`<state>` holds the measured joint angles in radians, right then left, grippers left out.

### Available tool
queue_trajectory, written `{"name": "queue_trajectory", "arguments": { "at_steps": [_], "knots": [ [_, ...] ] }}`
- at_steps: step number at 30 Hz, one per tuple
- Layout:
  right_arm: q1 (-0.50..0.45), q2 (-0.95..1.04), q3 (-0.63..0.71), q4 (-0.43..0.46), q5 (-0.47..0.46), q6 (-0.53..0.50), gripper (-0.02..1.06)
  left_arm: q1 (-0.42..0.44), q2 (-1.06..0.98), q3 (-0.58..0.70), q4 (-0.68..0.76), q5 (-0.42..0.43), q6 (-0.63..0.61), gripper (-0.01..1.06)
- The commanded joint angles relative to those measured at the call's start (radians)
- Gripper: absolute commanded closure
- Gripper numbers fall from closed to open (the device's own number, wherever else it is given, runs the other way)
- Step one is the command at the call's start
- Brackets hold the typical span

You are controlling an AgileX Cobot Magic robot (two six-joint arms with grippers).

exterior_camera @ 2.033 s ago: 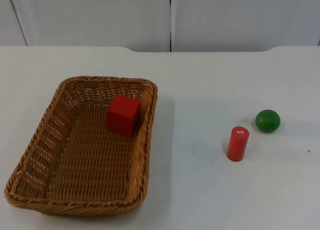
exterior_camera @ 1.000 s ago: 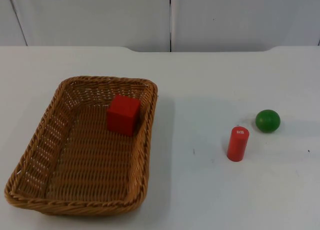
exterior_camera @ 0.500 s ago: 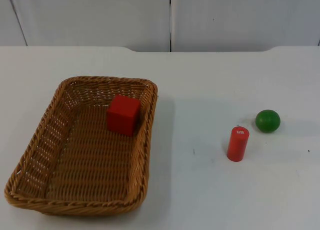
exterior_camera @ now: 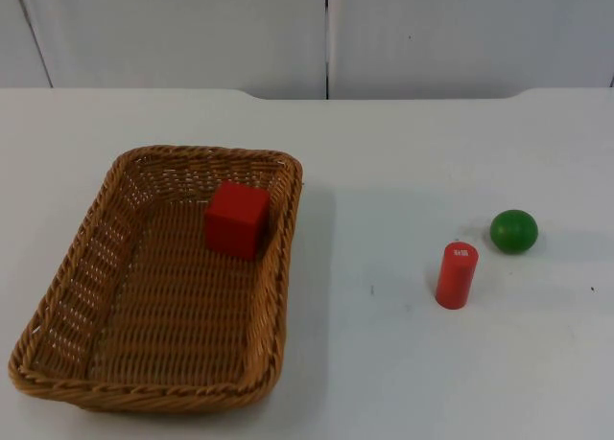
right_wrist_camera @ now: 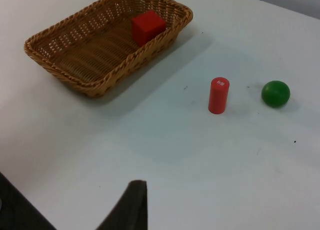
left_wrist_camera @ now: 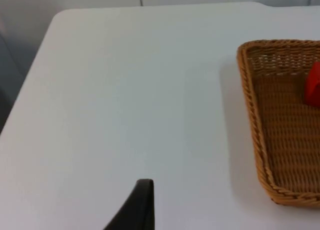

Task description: Pick up the basket with the left hand and place the object to the left of the red cylinder into the basket with the right hand.

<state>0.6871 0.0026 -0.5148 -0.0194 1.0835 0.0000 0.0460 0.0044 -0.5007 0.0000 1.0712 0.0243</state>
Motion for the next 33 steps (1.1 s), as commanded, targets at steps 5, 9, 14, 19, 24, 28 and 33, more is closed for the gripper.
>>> {"name": "queue_trajectory", "arguments": {
  "at_steps": [5,9,14,19,24,28,33],
  "knots": [
    [-0.005,-0.003,0.000,0.004,-0.006,0.000,-0.01,0.024,-0.004,0.005,-0.008,0.005,0.001,0.00],
    [-0.005,-0.003,0.000,0.004,-0.006,0.000,-0.01,0.024,-0.004,0.005,-0.008,0.005,0.001,0.00],
    [-0.005,-0.003,0.000,0.004,-0.006,0.000,-0.01,0.024,-0.004,0.005,-0.008,0.005,0.001,0.00],
    [-0.005,-0.003,0.000,0.004,-0.006,0.000,-0.01,0.024,-0.004,0.005,-0.008,0.005,0.001,0.00],
    [-0.005,-0.003,0.000,0.004,-0.006,0.000,-0.01,0.024,-0.004,0.005,-0.008,0.005,0.001,0.00],
    [-0.029,-0.003,0.000,0.004,-0.006,0.007,-0.01,0.024,-0.004,0.005,-0.008,0.005,0.001,0.00],
    [-0.121,-0.003,0.000,0.004,-0.006,0.007,-0.01,0.024,-0.004,0.005,-0.008,0.005,0.001,0.00]
  ]
}}
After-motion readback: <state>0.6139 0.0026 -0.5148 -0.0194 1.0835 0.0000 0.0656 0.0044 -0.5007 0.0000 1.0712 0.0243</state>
